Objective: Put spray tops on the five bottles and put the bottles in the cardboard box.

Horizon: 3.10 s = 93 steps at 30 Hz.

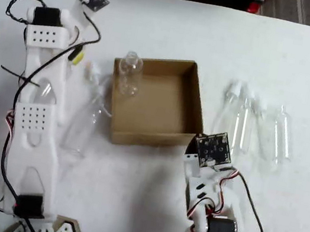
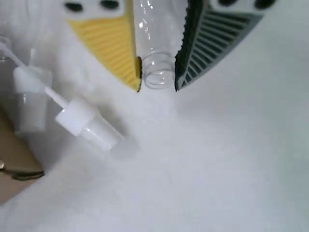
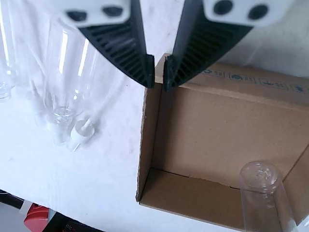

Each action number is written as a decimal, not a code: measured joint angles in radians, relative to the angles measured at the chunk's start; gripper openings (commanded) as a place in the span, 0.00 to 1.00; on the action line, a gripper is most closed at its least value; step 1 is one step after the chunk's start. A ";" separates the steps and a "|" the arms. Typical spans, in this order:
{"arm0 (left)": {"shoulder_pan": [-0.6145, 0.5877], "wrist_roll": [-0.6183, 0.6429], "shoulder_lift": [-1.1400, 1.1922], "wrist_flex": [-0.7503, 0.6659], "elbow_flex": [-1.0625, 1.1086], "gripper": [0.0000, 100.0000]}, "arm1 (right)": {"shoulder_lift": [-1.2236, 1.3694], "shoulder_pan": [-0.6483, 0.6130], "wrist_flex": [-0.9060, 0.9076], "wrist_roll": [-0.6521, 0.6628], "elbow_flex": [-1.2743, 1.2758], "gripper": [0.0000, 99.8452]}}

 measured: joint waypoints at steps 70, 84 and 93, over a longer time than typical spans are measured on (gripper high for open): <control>0.508 0.535 -2.466 -1.278 2.553 0.04 | 0.000 0.014 0.000 0.000 0.000 0.02; 0.589 0.488 -2.473 -1.714 2.894 0.04 | 0.000 0.014 0.000 0.000 0.000 0.02; 0.589 0.471 -2.473 -1.794 3.047 0.04 | 0.000 0.014 0.000 0.000 0.000 0.02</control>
